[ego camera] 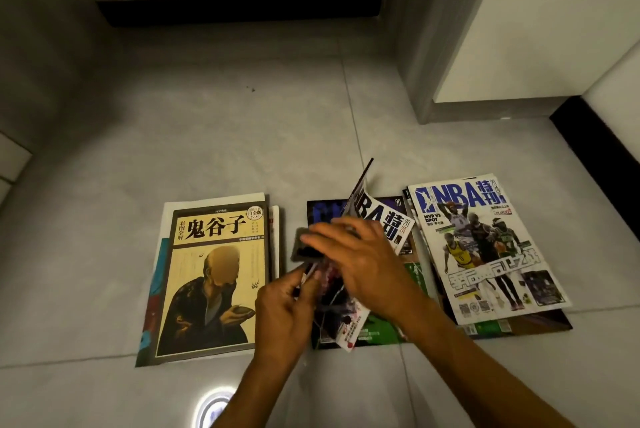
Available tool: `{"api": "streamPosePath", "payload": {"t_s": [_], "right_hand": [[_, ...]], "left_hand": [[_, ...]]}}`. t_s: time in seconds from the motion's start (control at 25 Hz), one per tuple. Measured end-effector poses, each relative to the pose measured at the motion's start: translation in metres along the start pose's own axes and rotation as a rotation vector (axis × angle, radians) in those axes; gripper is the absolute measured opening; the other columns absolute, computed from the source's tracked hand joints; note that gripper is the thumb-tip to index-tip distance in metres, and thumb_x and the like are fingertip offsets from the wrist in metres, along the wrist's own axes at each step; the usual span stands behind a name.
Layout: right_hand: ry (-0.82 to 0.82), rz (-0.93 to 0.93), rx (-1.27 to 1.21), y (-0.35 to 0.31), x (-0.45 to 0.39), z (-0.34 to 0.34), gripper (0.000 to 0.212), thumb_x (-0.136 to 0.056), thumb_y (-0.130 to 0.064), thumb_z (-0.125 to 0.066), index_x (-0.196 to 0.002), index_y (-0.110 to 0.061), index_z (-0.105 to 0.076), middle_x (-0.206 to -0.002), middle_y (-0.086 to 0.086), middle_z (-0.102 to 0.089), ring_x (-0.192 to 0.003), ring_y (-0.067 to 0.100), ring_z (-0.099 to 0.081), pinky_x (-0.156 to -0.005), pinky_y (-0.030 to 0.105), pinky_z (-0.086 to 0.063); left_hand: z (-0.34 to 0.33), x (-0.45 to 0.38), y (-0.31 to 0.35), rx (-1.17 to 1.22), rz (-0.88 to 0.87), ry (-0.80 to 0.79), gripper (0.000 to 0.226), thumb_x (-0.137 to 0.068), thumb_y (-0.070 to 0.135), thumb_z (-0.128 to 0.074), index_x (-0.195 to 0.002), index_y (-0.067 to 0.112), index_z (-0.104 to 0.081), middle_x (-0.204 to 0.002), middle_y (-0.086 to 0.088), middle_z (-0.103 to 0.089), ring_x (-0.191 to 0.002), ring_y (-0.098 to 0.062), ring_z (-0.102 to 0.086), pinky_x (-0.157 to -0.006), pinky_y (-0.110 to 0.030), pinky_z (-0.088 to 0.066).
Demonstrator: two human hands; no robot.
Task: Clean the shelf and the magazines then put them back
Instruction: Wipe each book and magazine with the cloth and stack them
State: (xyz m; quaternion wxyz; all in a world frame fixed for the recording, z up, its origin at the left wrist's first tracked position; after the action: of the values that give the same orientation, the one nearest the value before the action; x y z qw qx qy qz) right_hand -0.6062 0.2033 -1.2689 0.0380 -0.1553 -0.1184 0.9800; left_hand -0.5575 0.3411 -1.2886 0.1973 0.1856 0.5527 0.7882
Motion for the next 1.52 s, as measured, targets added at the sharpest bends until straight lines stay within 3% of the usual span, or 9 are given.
{"api": "streamPosePath", "payload": {"t_s": [0.2,0.44,0.68,0.8,1.0,1.2,1.32,1.44,1.52], "right_hand": [[-0.015,-0.416,-0.124,0.062,-0.006,0.012,0.058,-0.088,0.001,-0.058,-0.135,-0.032,-0.052,-0.138,-0.005,-0.054,-0.119,0.032,-0.048,-0.097,0.043,-0.036],[0.048,-0.118,-0.139,-0.045,0.023,0.000,0.050,-0.079,-0.031,-0.054,-0.130,-0.031,-0.052,-0.130,-0.008,-0.058,-0.112,0.018,-0.042,-0.089,0.032,-0.041],[-0.112,-0.297,0.025,0.082,0.003,-0.006,0.053,-0.084,-0.011,-0.049,-0.132,-0.032,-0.055,-0.133,-0.005,-0.059,-0.112,0.028,-0.050,-0.091,0.044,-0.040],[-0.179,-0.418,0.105,0.135,0.000,0.004,0.033,-0.090,-0.017,-0.060,-0.119,-0.033,-0.060,-0.121,-0.005,-0.064,-0.104,0.027,-0.050,-0.085,0.040,-0.039],[0.301,-0.880,-0.226,0.154,0.017,0.030,0.037,-0.096,-0.006,-0.050,-0.130,-0.020,-0.057,-0.119,0.011,-0.063,-0.104,0.031,-0.058,-0.090,0.047,-0.050],[0.490,-1.107,-0.888,0.124,0.043,0.049,0.042,-0.098,-0.007,-0.049,-0.134,-0.028,-0.053,-0.116,0.006,-0.061,-0.099,0.023,-0.058,-0.077,0.040,-0.051],[0.543,-1.147,-0.970,0.112,0.052,0.057,0.042,-0.098,-0.007,-0.048,-0.133,-0.029,-0.053,-0.120,-0.001,-0.059,-0.103,0.017,-0.058,-0.086,0.040,-0.050],[0.430,-0.971,-0.798,0.098,0.059,0.047,0.037,-0.099,-0.010,-0.048,-0.128,-0.032,-0.054,-0.114,-0.005,-0.060,-0.100,0.012,-0.061,-0.080,0.032,-0.054],[0.271,-0.865,-0.578,0.093,0.070,0.022,0.038,-0.097,-0.009,-0.051,-0.129,-0.028,-0.056,-0.118,-0.003,-0.062,-0.105,0.013,-0.060,-0.086,0.030,-0.053]], "left_hand": [[-0.001,0.012,-0.001,0.025,0.014,-0.040,0.016,-0.091,0.039,-0.058,-0.103,0.040,-0.068,-0.087,0.020,-0.073,-0.084,0.003,-0.069,-0.066,-0.019,-0.057],[0.006,0.006,-0.012,-0.048,-0.016,-0.013,0.020,-0.088,0.022,-0.063,-0.085,0.041,-0.065,-0.079,0.027,-0.070,-0.075,0.000,-0.068,-0.064,-0.011,-0.052],[0.012,0.009,-0.009,-0.042,0.006,-0.156,0.018,-0.089,0.041,-0.058,-0.104,0.048,-0.063,-0.091,0.028,-0.071,-0.087,0.004,-0.068,-0.066,-0.017,-0.056],[0.012,0.011,-0.004,-0.009,0.009,-0.193,0.018,-0.090,0.036,-0.057,-0.104,0.045,-0.066,-0.093,0.023,-0.072,-0.088,0.000,-0.069,-0.067,-0.019,-0.057],[0.034,-0.012,0.040,0.118,0.042,0.116,0.018,-0.093,0.026,-0.055,-0.083,0.036,-0.065,-0.077,0.004,-0.068,-0.079,-0.002,-0.068,-0.057,-0.012,-0.053],[0.017,-0.014,0.095,-0.285,-0.464,0.215,0.031,-0.095,0.023,-0.051,-0.125,0.023,-0.060,-0.113,0.014,-0.054,-0.095,-0.010,-0.059,-0.070,-0.008,-0.050],[-0.032,0.012,0.075,-0.607,-0.752,0.005,0.049,-0.084,0.033,-0.063,-0.131,0.026,-0.048,-0.122,0.013,-0.060,-0.106,-0.013,-0.049,-0.083,-0.033,-0.050],[-0.081,0.040,0.036,-0.724,-0.648,-0.450,0.065,-0.064,0.035,-0.082,-0.122,0.033,-0.055,-0.122,0.012,-0.063,-0.102,-0.012,-0.051,-0.079,-0.033,-0.056],[-0.099,0.053,0.004,-0.720,-0.464,-0.724,0.055,-0.076,0.041,-0.072,-0.128,0.032,-0.055,-0.138,0.012,-0.051,-0.122,-0.017,-0.047,-0.101,-0.037,-0.046]]}}
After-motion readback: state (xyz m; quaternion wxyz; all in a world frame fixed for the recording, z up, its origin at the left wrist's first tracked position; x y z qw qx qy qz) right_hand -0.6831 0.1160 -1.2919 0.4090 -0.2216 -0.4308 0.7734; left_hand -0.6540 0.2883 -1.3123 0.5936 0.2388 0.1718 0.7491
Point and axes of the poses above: each hand's wrist, its own x-axis away from the middle knuckle, its own z-axis out of the back of the hand, y = z × x, the point moved 4 cm from there along -x, towards the middle knuckle
